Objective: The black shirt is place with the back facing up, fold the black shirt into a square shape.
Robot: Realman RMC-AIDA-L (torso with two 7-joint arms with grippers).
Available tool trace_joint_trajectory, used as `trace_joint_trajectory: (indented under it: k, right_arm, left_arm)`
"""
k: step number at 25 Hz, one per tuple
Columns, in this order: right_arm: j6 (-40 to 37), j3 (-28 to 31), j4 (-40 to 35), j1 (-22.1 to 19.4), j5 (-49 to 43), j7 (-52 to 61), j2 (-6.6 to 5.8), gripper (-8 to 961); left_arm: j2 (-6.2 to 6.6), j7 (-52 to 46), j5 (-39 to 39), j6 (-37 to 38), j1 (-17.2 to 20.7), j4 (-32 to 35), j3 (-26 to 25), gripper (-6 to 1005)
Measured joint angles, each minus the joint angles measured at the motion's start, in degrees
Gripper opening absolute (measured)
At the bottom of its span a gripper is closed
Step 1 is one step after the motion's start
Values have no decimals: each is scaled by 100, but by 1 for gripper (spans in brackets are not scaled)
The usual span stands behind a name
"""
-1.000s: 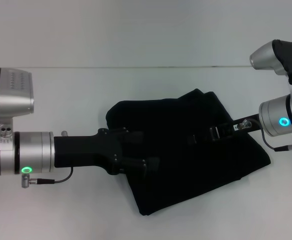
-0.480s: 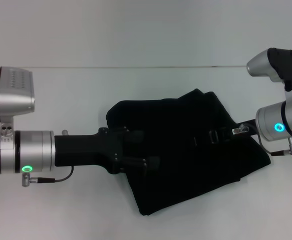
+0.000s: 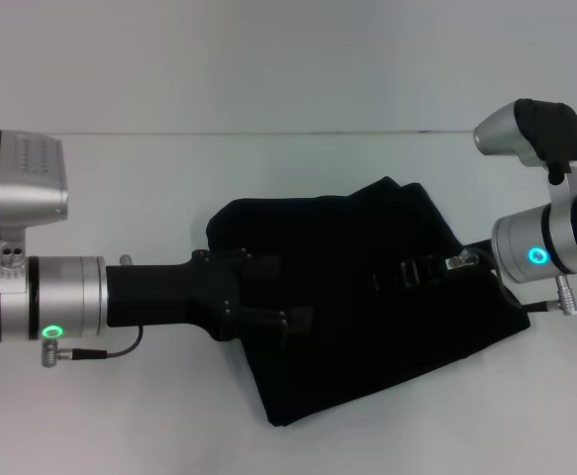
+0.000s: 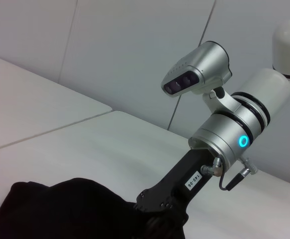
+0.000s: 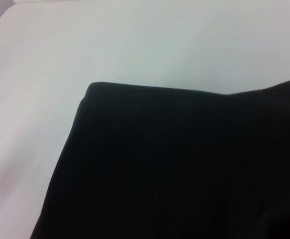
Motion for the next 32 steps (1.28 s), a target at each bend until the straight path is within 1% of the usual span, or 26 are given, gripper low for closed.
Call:
trace_joint_trajectory:
  k: [1, 12, 18, 21, 26, 32]
  right_arm:
    - [11, 1, 0, 0, 3, 4, 0, 499]
    - [51, 46, 63, 6, 37, -131, 17, 277]
    - [42, 63, 22, -7, 95, -221, 22, 102]
    - [-18, 64, 3, -15, 271, -363, 19, 93]
    - [-208, 73, -61, -21, 605, -566, -40, 94]
    - [-363, 74, -296, -69, 721, -576, -47, 104]
  left_arm:
    - [2, 0, 0, -1, 0, 0, 0, 950]
    - [2, 0, 0, -2, 30, 0, -6, 949]
    - [2, 0, -1, -1, 22, 0, 7, 945]
    - [4, -15, -2, -1, 18, 0, 8, 942]
    - [11, -61, -3, 8, 15, 3, 6, 937]
    - [11, -62, -3, 22, 26, 17, -22, 931]
